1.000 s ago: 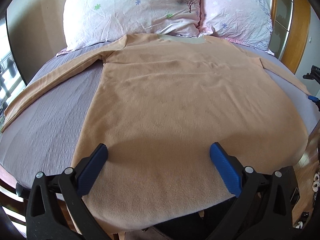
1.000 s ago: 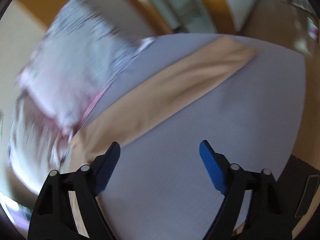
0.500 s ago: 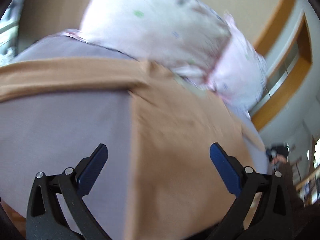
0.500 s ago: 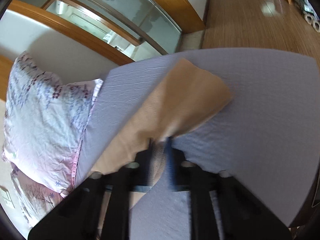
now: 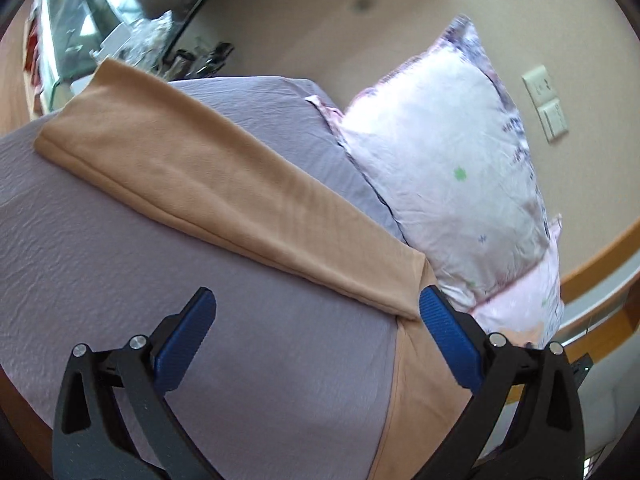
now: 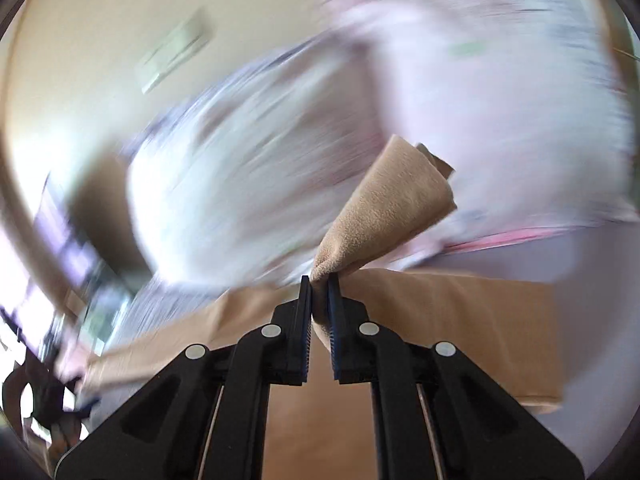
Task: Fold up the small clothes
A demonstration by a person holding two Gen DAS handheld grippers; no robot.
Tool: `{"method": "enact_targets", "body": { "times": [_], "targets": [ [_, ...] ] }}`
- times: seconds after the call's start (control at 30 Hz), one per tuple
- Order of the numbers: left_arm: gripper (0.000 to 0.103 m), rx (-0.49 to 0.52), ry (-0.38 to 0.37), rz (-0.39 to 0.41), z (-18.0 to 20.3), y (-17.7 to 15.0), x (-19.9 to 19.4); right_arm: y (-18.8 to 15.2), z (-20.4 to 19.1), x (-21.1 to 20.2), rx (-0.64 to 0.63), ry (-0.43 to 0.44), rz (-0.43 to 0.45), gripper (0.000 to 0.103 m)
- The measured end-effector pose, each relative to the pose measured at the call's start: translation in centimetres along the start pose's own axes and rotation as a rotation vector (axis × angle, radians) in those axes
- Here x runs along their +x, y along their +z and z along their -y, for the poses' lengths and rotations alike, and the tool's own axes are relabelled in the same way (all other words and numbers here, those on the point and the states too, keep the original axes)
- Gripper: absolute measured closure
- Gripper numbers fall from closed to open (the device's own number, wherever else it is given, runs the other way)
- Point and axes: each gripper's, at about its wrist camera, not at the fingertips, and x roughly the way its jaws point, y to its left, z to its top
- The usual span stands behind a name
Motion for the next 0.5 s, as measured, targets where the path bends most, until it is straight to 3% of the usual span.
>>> {"method": "enact_targets", "body": {
  "times": [0.07,0.13,0.2,0.23,0.27,0.5],
  "targets": [
    [0.003,-0.040,0.024,-0.006,-0.8,0.3,0.3,-2.7,-5.1,5.5,-0.090,0.069,-0.211,0.089],
    [0.003,-0.062,0.051,0.006,-1.3,1.0,0.1,-4.4,-7.2,7.8,-0.113,0.113,-0.314,0.083],
    [0.003,-0.108,0.066,0.009,-1.8,1.7,0.1,-5.2,-7.8,7.5,-0.111,0.135,-0.292,0.062],
    [0.003,-0.129,0.072,0.011,-2.1,2.0,0.1,-5.1,-7.4,6.8,-0.096,0.131,-0.263,0.041],
    [0.003,-0.161,0.081,0.017,-2.4,2.4,0.2,-4.7,-6.8,6.4,-0.082,0.128,-0.243,0.029],
    [0.008,-0.285,0.108,0.034,-3.3,4.3,0.7,-5.1,-1.8,0.8,0.023,0.128,-0.161,0.022]
  ]
}}
